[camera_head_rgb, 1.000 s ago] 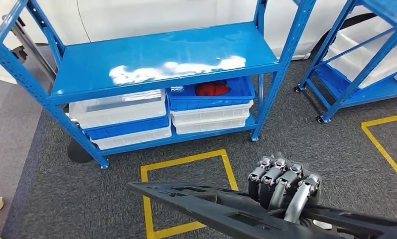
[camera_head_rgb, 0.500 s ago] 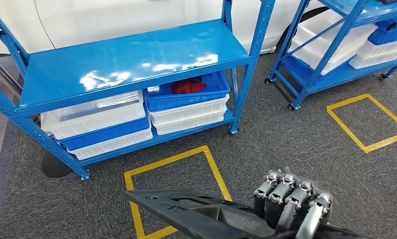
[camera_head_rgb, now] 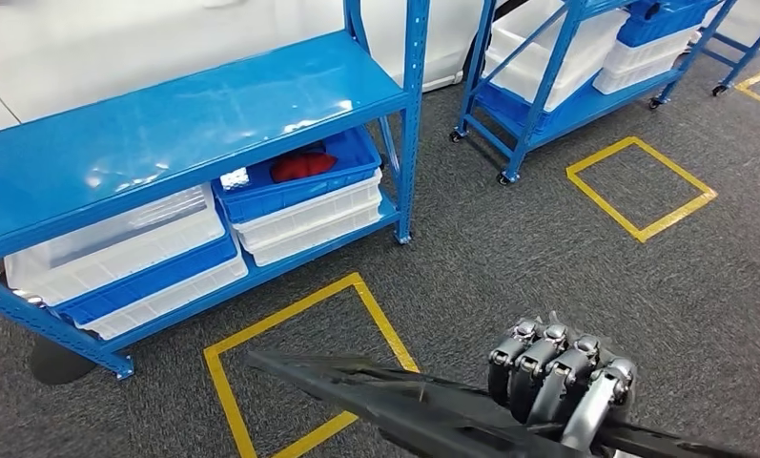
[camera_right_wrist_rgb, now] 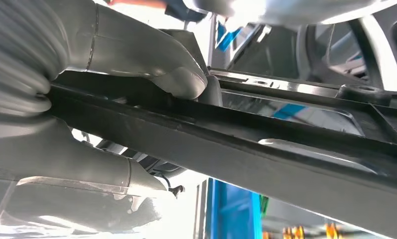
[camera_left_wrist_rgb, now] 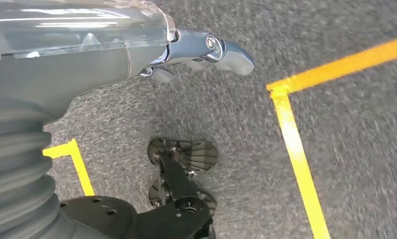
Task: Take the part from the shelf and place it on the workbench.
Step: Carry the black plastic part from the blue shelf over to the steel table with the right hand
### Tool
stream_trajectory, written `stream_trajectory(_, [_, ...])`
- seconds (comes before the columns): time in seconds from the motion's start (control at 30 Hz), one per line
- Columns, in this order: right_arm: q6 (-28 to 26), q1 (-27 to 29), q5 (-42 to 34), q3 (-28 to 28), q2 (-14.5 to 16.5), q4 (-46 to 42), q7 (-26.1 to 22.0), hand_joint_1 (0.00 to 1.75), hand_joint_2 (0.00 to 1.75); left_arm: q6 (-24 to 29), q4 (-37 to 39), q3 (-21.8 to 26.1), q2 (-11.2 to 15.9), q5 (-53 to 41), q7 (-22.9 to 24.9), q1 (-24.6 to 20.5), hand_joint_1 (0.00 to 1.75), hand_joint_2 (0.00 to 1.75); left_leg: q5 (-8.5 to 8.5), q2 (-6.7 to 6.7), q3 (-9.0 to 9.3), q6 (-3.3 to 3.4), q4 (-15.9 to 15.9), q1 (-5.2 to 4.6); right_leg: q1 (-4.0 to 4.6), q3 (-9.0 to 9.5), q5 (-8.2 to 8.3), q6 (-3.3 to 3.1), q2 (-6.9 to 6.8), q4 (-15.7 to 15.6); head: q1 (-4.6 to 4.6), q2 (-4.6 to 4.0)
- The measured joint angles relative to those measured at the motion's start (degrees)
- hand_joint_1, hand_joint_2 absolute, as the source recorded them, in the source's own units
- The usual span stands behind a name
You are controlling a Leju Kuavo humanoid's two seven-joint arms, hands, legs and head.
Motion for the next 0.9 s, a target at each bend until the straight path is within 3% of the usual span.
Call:
stream_trajectory(0.07, [-1.51, -0.63, 0.59, 0.49, -0.35, 1.15, 0.01, 1.71, 1.75, -0.24, 0.01, -0.02, -0.14, -0.14, 0.01, 0.12, 0.00, 1.75, -4.04, -2.52, -3.26, -0.28, 7.49, 0.20, -0.01, -0.42, 0.33, -0.44, 1.11, -0.04, -0.01, 0.00])
stream_trajectory(0.1, [-2.33, -1.05, 0.92, 0.84, -0.60, 2.08, 0.02, 1.71, 1.75, -0.48, 0.01, -0.04, -0.19, -0.27, 0.01, 0.20, 0.00, 1.75, -5.37, -2.95, -4.87, -0.34, 11.06, 0.23, 0.05, -0.62, 0.45, -0.52, 1.80, 0.02, -0.01, 0.00])
stream_trajectory(0.13, [-3.23, -1.65, 1.28, 1.24, -0.91, 3.23, 0.05, 1.71, 1.75, -0.73, 0.01, -0.08, -0.23, -0.41, 0.02, 0.24, 0.00, 1.75, -5.67, -3.12, -5.81, -0.34, 13.08, 0.23, 0.10, -0.80, 0.55, -0.52, 2.54, 0.11, -0.01, 0.00])
stream_trajectory(0.17, [-4.22, -2.48, 1.67, 1.71, -1.30, 4.60, 0.10, 1.71, 1.75, -0.95, 0.01, -0.13, -0.26, -0.56, 0.02, 0.24, 0.00, 1.75, -4.72, -3.21, -5.67, -0.28, 12.72, 0.23, 0.12, -0.94, 0.64, -0.45, 3.34, 0.25, -0.01, 0.00])
stream_trajectory(0.2, [-5.33, -3.50, 2.06, 2.24, -1.74, 6.16, 0.16, 1.71, 1.75, -1.18, 0.01, -0.19, -0.27, -0.67, 0.02, 0.17, 0.00, 1.75, -2.82, -3.41, -4.47, -0.15, 10.13, 0.25, 0.12, -1.03, 0.71, -0.36, 4.12, 0.44, -0.01, 0.00])
stream_trajectory(0.27, [-7.50, -5.72, 2.57, 3.15, -2.78, 9.38, 0.19, 1.71, 1.75, -1.48, 0.01, -0.32, -0.28, -0.88, 0.05, -0.04, 0.00, 1.75, 0.91, -5.12, -0.86, 0.23, 2.20, 0.33, 0.18, -1.28, 0.79, -0.02, 5.45, 0.90, -0.01, 0.00])
stream_trajectory(0.33, [-9.28, -7.66, 2.68, 3.74, -3.84, 12.71, 0.11, 1.71, 1.75, -1.58, 0.01, -0.49, -0.31, -1.04, 0.22, -0.23, 0.00, 1.75, 2.07, -6.73, 0.87, 0.62, -2.11, 0.33, 0.17, -1.79, 1.03, 0.66, 6.50, 1.19, -0.01, 0.00])
stream_trajectory(0.37, [-9.91, -8.45, 2.55, 3.90, -4.27, 14.30, 0.09, 1.71, 1.75, -1.60, 0.01, -0.60, -0.33, -1.10, 0.33, -0.29, 0.00, 1.75, 1.95, -6.87, 0.92, 0.83, -2.44, 0.25, 0.10, -2.06, 1.25, 1.09, 6.97, 1.17, -0.01, 0.00])
stream_trajectory(0.43, [-10.72, -9.66, 2.10, 4.00, -4.96, 16.77, 0.09, 1.71, 1.75, -1.74, 0.01, -0.78, -0.43, -1.16, 0.41, -0.44, 0.00, 1.75, 2.49, -5.91, 0.85, 1.50, -2.79, 0.32, -0.03, -2.45, 1.56, 1.85, 7.43, 1.14, -0.01, 0.00])
stream_trajectory(0.5, [-11.01, -10.86, 1.61, 4.00, -5.54, 18.42, 0.07, 1.71, 1.75, -1.90, -0.01, -0.86, -0.54, -1.07, 0.40, -0.56, 0.00, 1.75, 3.07, -4.76, 0.80, 2.26, -3.31, 0.53, 0.10, -3.65, 0.01, 2.31, 5.44, 3.42, 0.01, 0.00])
stream_trajectory(0.57, [-10.94, -11.87, 1.10, 3.98, -5.91, 19.66, 0.05, 1.71, 1.75, -1.99, -0.01, -0.87, -0.57, -0.76, 0.46, -0.46, 0.00, 1.75, 3.27, -3.52, 0.58, 2.61, -3.44, 0.42, 0.04, -6.81, -3.78, 2.59, 2.63, 10.24, 0.02, 0.00])
stream_trajectory(0.6, [-10.90, -12.13, 0.84, 3.97, -5.98, 20.09, 0.08, 1.71, 1.75, -2.02, -0.01, -0.86, -0.57, -0.59, 0.56, -0.37, 0.00, 1.75, 3.29, -2.84, 0.47, 2.63, -3.43, 0.33, -0.08, -8.57, -5.40, 2.72, 1.97, 14.07, 0.02, 0.00])
stream_trajectory(0.63, [-10.87, -12.23, 0.56, 3.95, -6.00, 20.36, 0.14, 1.71, 1.75, -2.04, -0.01, -0.86, -0.56, -0.43, 0.68, -0.30, 0.00, 1.75, 3.29, -2.19, 0.40, 2.64, -3.41, 0.26, -0.19, -9.70, -6.12, 2.82, 1.65, 16.61, 0.02, 0.00])
stream_trajectory(0.67, [-10.87, -12.34, 0.31, 3.92, -6.00, 20.53, 0.30, 1.71, 1.75, -2.04, -0.01, -0.85, -0.56, -0.35, 0.81, -0.27, 0.00, 1.75, 3.27, -1.56, 0.38, 2.61, -3.39, 0.23, -0.28, -9.79, -5.76, 2.86, 1.46, 17.09, 0.02, 0.00])
stream_trajectory(0.73, [-11.01, -12.67, -0.11, 3.68, -5.99, 20.50, 0.84, 1.71, 1.75, -2.11, -0.01, -0.85, -0.56, -0.45, 1.10, -0.32, 0.00, 1.75, 3.13, -0.39, 0.54, 2.43, -3.37, 0.19, -0.30, -6.41, -2.38, 2.68, 0.54, 11.11, 0.02, 0.00])
stream_trajectory(0.8, [-11.33, -12.84, -0.37, 3.10, -6.00, 19.88, 1.13, 1.71, 1.75, -2.27, -0.01, -0.87, -0.55, -0.80, 1.35, -0.32, 0.00, 1.75, 2.86, 0.55, 0.76, 2.01, -3.31, -0.07, 0.21, -2.38, 0.01, 2.04, -1.66, 3.44, 0.01, 0.00])
stream_trajectory(0.87, [-11.74, -12.54, -0.48, 2.38, -6.03, 19.06, 0.80, 1.71, 1.75, -2.38, -0.01, -0.91, -0.50, -1.09, 1.61, -0.30, 0.00, 1.75, 2.64, 1.42, 0.88, 1.44, -3.26, -0.34, 0.76, -1.31, 0.16, 1.33, -2.43, 0.84, 0.01, 0.00])
stream_trajectory(0.9, [-11.88, -12.20, -0.51, 1.98, -6.05, 18.68, 0.54, 1.71, 1.75, -2.39, -0.01, -0.95, -0.46, -1.24, 1.83, -0.32, 0.00, 1.75, 2.58, 1.90, 0.96, 1.13, -3.29, -0.37, 0.81, -1.44, 0.28, 0.99, -1.75, 0.78, 0.01, 0.00])
